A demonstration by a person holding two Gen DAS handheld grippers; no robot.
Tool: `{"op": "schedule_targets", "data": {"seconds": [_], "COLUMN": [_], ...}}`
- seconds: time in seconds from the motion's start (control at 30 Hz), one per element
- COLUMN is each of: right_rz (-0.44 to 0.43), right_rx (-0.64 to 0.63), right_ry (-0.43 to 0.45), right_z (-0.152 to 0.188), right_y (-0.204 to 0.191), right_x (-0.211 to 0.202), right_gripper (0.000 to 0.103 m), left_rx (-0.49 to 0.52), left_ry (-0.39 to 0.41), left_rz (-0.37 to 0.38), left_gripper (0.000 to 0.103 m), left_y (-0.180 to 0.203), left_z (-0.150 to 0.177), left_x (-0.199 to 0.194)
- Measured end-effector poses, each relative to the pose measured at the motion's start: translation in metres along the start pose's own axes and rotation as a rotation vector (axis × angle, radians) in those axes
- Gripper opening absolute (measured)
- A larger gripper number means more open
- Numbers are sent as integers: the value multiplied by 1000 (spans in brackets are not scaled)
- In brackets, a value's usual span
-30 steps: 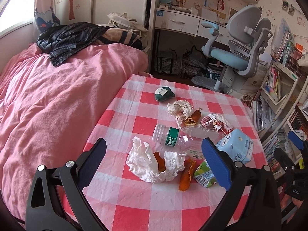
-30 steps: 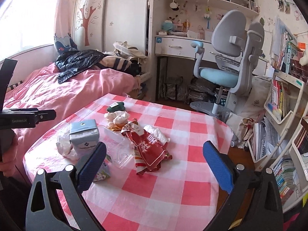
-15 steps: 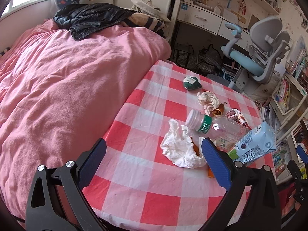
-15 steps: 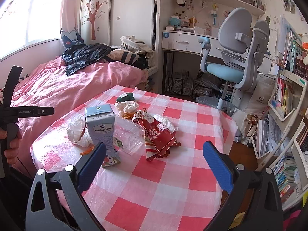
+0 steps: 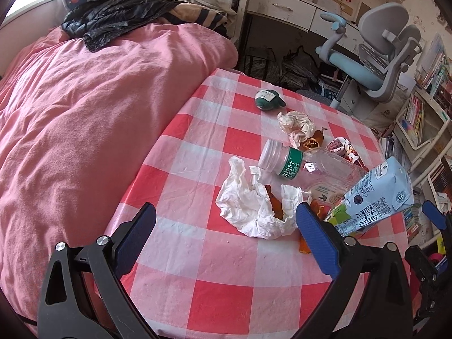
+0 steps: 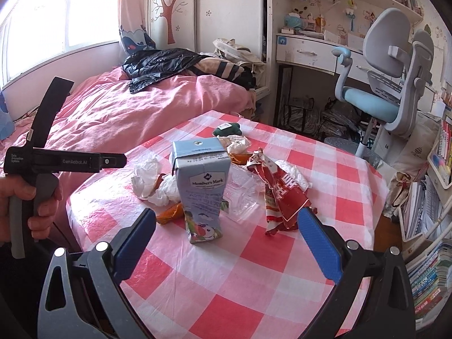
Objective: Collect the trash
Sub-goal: 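Grasp the blue milk carton with the right tool while the left grasps white tissue, then carry carton and tissue to the yellow bin and open both tools over it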
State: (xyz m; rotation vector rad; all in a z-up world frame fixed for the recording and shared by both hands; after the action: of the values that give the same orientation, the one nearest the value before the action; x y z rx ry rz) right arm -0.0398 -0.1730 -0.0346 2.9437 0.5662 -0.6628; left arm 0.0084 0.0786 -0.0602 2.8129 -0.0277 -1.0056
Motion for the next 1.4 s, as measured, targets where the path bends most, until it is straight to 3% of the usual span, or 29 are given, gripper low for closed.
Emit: {"op": "schedule_targets", "data": {"seconds": [0.3,0.6,0.67,0.73,0.87,0.9,1.0,1.03,1.13,1.27,1.4], "right_rz": [-32,-63,-63,-58,-51,-50,-66,-72,-115,-169,-155], "right_rx": [17,36,48,51,68,72,100,105,146,220,257], "right_ry": [-23,-49,-57,-67,-78,-83,-98,-101,-87,-27,42], "right_z": [-1,-5,-4,-4,-4,-4,-4,-4,-8,-19,-27], "right_y": [-4,-15,-17,-19,-22,-23,-25,-25,-25,-13,11], "right_x": [16,44,51,58,68,70,77,78,73,53,23], "right_gripper": [95,84,82,78,73,70,49,39,39,38,38], "left_rx": [47,58,50,40,5,1,8,7,-19,-26,0], "left_ry": [-38,-79,-91,-111,-156,-163,-174,-173,-130,6,131], "left_rz": [-41,-72,-58,-30,19,35,78,77,73,80,163], "left_gripper": [96,94,88,72,54,44,14,12,8,7,7], "left_y": [10,4,3,2,0,1,5,6,5,11,33], "left_z": [2,2,1,1,5,6,8,8,2,-14,-25], "left_x": [26,53,57,63,74,75,78,78,68,33,-2]}}
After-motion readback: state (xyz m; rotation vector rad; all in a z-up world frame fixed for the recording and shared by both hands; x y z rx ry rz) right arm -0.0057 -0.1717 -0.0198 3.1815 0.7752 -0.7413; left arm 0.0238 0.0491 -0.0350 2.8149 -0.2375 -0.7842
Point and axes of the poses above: each gripper's, at about its wrist camera, not at the fingertips, and x roughly the way its jaws point, y to its right, z to its underside, the point moved 2 cm from there along x, roughly the way its jaws point, and after that the axes turned 11 degrees about y, right-handed, at the moved point
